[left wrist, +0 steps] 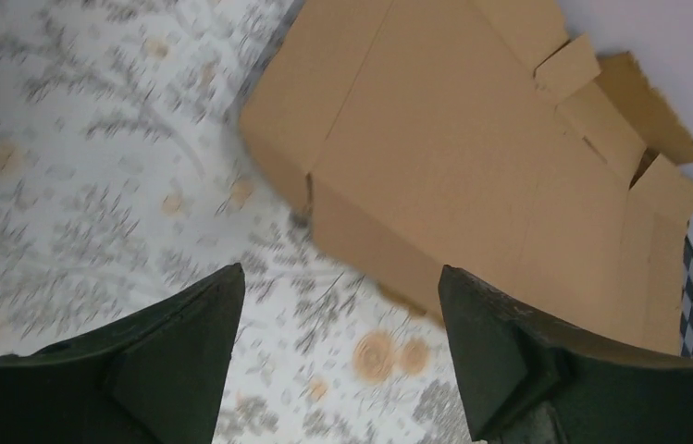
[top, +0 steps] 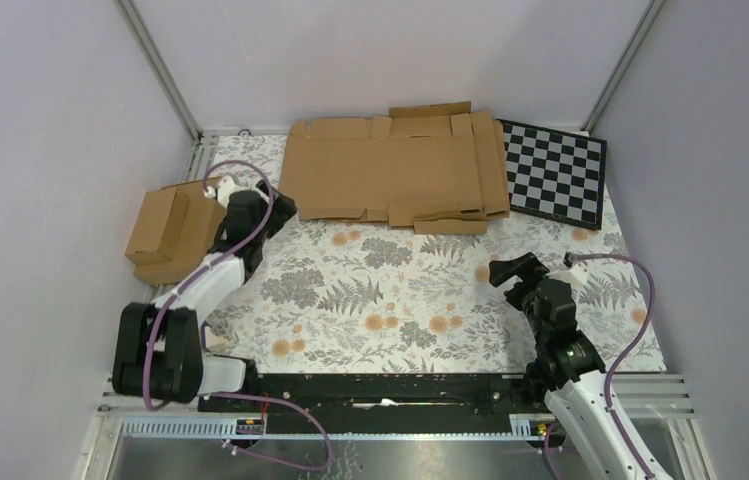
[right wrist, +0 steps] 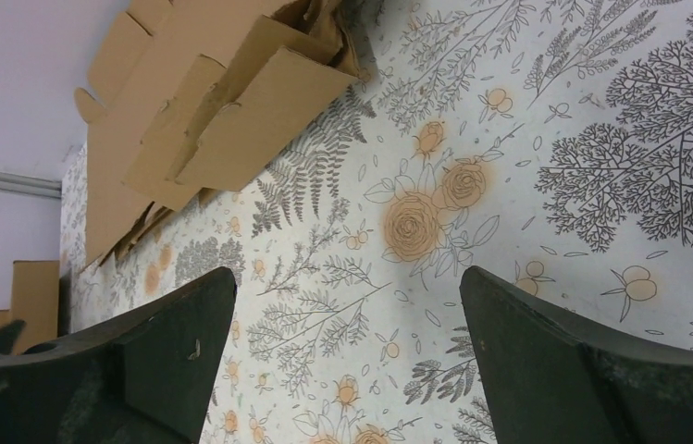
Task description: Fold the paper box
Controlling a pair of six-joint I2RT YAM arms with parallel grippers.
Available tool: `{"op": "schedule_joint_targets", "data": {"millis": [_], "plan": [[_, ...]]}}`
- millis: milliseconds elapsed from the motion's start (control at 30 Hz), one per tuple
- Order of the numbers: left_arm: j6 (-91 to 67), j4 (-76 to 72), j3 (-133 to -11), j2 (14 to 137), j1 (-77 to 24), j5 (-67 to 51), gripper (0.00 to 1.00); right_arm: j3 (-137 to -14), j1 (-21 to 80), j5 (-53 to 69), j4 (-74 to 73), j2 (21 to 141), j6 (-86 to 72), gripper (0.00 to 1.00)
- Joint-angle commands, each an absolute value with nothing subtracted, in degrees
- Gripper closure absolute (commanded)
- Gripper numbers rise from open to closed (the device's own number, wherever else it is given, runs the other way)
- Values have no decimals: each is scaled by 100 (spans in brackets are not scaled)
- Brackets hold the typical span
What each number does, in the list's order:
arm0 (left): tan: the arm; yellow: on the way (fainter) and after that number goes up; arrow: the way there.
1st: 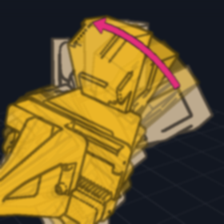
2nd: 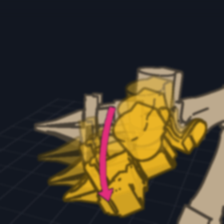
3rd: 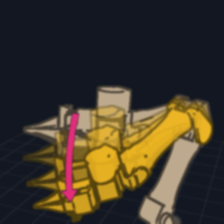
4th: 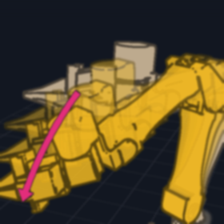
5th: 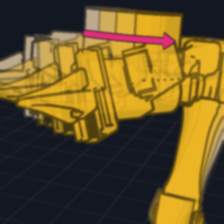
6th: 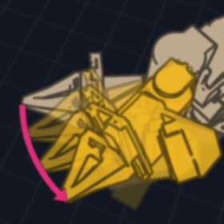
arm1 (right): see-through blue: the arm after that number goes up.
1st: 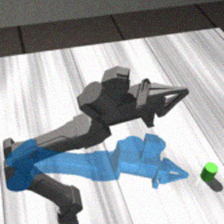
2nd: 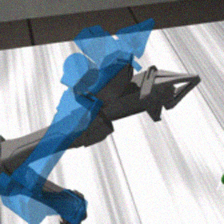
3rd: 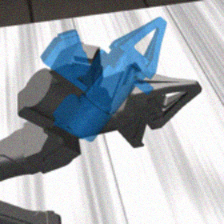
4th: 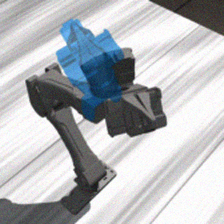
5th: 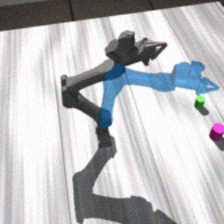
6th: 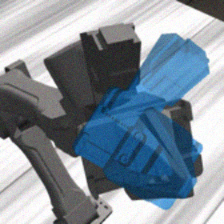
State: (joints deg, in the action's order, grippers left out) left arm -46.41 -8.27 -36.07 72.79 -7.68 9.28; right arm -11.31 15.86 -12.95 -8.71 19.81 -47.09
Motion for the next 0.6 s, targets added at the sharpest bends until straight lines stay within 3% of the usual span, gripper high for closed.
{"op": "schedule_joint_targets", "data": {"millis": [0, 167, 367, 567], "plan": [[-4504, -901, -4633, 8071, -635, 1136, 21, -1002, 1600, -1510, -471, 1978, -4670, 1], [-4874, -1000, -4958, 8673, -505, 1405, 27, -984, 1600, -1233, -185, 2138, -4472, 1], [-5435, -338, -5540, 9502, -454, 1527, 24, -973, 1600, -1230, -149, 2171, -4464, 1], [-5682, -807, -5563, 10006, -431, 1168, 27, -1005, 1601, -1224, -149, 2192, -4465, 1]]}}
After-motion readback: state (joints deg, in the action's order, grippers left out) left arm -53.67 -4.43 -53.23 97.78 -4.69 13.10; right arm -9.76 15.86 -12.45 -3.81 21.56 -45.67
